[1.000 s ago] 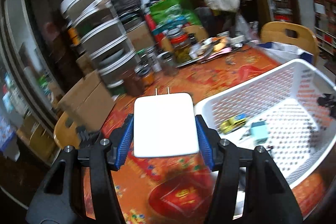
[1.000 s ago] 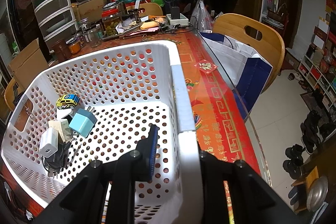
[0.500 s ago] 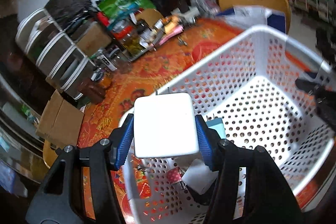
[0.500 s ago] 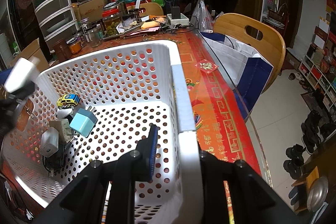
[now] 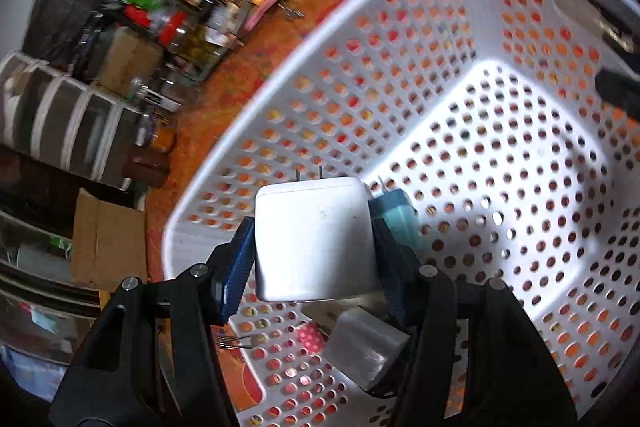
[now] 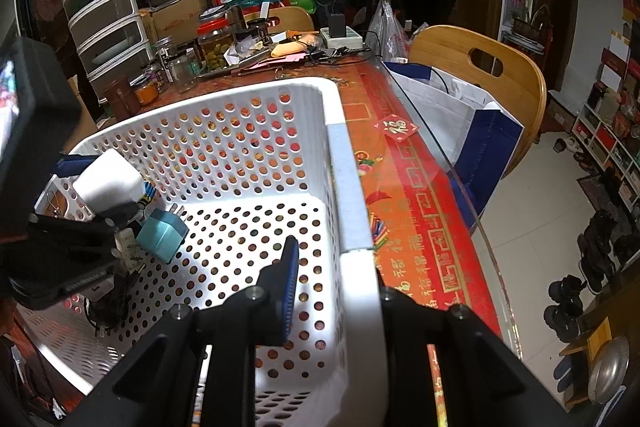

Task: Organize rigid objects
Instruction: 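Carry the white block into the basket and open the left gripper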

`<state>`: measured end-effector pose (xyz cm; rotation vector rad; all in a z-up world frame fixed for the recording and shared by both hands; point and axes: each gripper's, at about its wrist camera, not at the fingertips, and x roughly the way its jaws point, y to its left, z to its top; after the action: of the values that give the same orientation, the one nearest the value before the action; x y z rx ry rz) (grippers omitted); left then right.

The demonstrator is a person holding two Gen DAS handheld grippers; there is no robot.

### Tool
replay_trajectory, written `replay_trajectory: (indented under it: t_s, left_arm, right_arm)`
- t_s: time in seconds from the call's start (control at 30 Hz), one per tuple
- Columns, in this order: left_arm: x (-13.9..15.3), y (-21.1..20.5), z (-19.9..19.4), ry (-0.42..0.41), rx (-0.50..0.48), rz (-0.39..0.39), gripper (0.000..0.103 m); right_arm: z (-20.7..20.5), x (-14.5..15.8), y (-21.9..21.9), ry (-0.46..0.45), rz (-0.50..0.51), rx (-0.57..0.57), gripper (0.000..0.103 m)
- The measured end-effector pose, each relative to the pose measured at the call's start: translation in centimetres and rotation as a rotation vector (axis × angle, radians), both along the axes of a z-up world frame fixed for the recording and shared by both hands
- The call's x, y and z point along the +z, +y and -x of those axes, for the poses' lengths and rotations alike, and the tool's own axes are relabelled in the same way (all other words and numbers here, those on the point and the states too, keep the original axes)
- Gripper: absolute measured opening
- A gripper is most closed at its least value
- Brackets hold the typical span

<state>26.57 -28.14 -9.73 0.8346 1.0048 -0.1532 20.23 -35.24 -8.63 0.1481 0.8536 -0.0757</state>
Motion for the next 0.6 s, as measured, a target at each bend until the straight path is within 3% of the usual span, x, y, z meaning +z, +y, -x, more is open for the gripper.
replay_trajectory:
  t_s: [0.13,0.43,0.53,0.6]
  left_arm:
    - [-1.2,0.4,-1.5,0.094,0.025,0.009,0.054]
    - [-2.0,1.5,-2.8,0.158,0.045,0.023,0.056]
    - [-2.0,2.0,-3.5,0.176,0.061,0.038,0.064]
    - [-1.6,2.2,-3.4,0.157,0.061,0.060,0.076]
  right_arm:
    - [0.1,0.0,-0.1,0.002,0.003,0.001,0.020]
    - [0.1,0.0,0.2,0.009,0.011,0.000,0.022]
    - [0.1,0.0,0.2,0.009,0.011,0.000,0.022]
    - [0.1,0.0,0.2,0.009,0.012,0.000,0.022]
